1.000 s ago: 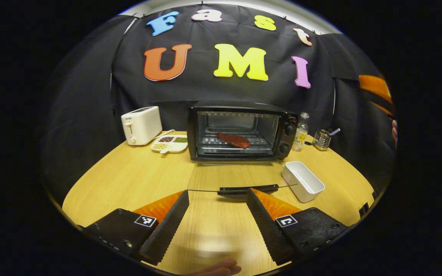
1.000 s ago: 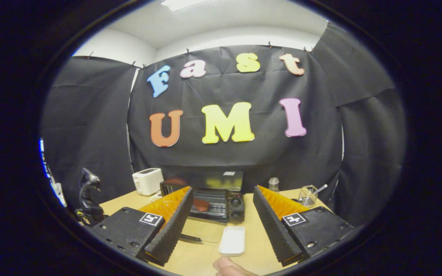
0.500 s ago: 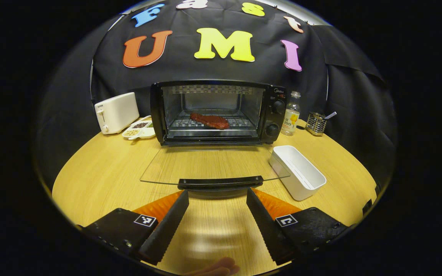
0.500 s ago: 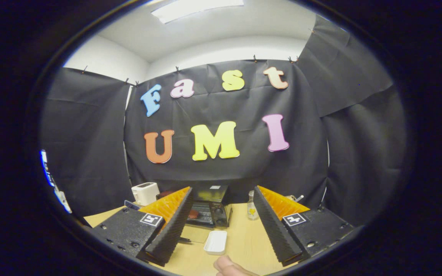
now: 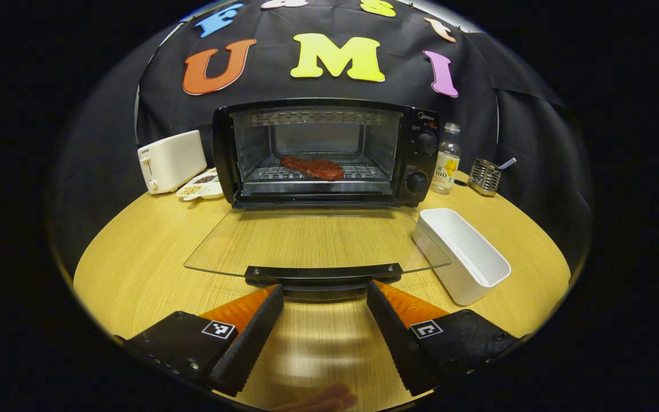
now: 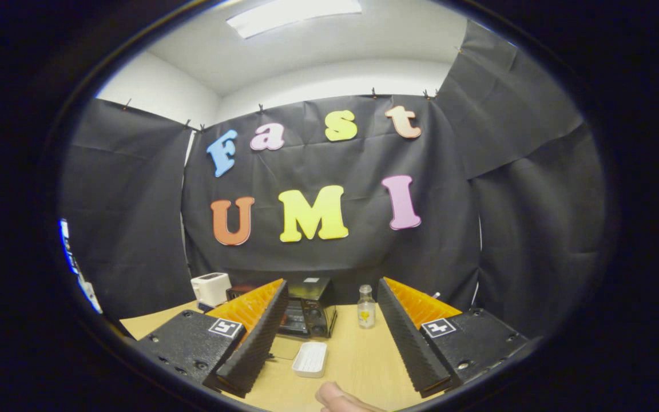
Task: Open the electric oven with the left hand, put the food in, and close the electric oven.
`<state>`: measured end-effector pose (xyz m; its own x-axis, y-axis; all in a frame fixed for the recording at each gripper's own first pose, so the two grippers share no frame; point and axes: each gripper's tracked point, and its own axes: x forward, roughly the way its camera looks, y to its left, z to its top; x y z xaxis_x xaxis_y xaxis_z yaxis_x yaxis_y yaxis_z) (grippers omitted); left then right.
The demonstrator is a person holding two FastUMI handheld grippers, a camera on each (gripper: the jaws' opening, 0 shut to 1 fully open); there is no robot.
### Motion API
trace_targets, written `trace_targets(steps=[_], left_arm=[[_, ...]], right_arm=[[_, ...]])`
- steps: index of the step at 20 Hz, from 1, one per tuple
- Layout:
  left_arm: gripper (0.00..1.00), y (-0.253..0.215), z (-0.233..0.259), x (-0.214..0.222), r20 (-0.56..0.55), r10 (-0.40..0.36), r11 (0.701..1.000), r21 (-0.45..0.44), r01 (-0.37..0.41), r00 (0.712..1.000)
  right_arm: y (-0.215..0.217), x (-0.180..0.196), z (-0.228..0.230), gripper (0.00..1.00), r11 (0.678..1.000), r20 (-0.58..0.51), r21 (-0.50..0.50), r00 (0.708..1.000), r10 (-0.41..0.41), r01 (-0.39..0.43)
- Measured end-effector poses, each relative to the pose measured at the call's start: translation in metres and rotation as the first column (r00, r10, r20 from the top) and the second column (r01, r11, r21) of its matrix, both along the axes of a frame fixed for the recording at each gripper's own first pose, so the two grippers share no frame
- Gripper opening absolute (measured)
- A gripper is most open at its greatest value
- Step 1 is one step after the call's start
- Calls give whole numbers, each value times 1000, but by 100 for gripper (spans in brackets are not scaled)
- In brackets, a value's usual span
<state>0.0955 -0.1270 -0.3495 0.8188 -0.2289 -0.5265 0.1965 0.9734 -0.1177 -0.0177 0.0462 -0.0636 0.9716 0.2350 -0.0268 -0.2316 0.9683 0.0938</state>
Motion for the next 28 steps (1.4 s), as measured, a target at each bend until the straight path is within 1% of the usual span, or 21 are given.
trace_targets(steps=[3,4,5,6,10,14,18,19,20,26,28], left_arm=[[95,1,0,4,18,-6,999,37,6,1000],[95,2,0,3,18,-7,999,37,7,1000],[95,2,0,2,13,-4,999,32,3,1000],[95,2,1,2,10,-3,999,32,3,1000],[95,3,8,5,16,-8,999,41,7,1000],[95,4,18,8,24,-6,999,40,5,1000],[95,5,42,15,68,-3,999,42,0,998],[95,6,49,18,87,-8,999,51,4,996],[95,6,56,23,103,-14,998,62,8,995],[98,4,88,41,171,-12,998,68,0,985],[98,3,96,48,189,-12,998,71,-1,982]], right_arm=[[-2,3,-6,96,1000,-20,0,1000,-9,9],[-1,4,-7,98,1000,-28,2,1000,-8,8],[0,3,-7,96,1000,-32,1,999,-7,7],[2,2,-6,99,1000,-32,0,999,-6,6],[5,-4,0,99,1000,-21,-5,1000,-1,1],[1,-6,9,99,1000,1,-13,1000,-24,24],[-4,-11,12,99,999,12,-9,999,-39,39],[-4,-12,11,96,999,9,-10,999,-40,40],[-4,-12,10,99,999,6,-10,999,-38,39],[-10,-11,6,99,999,-7,-7,999,-45,44],[-13,-9,5,99,999,-9,-3,999,-51,51]])
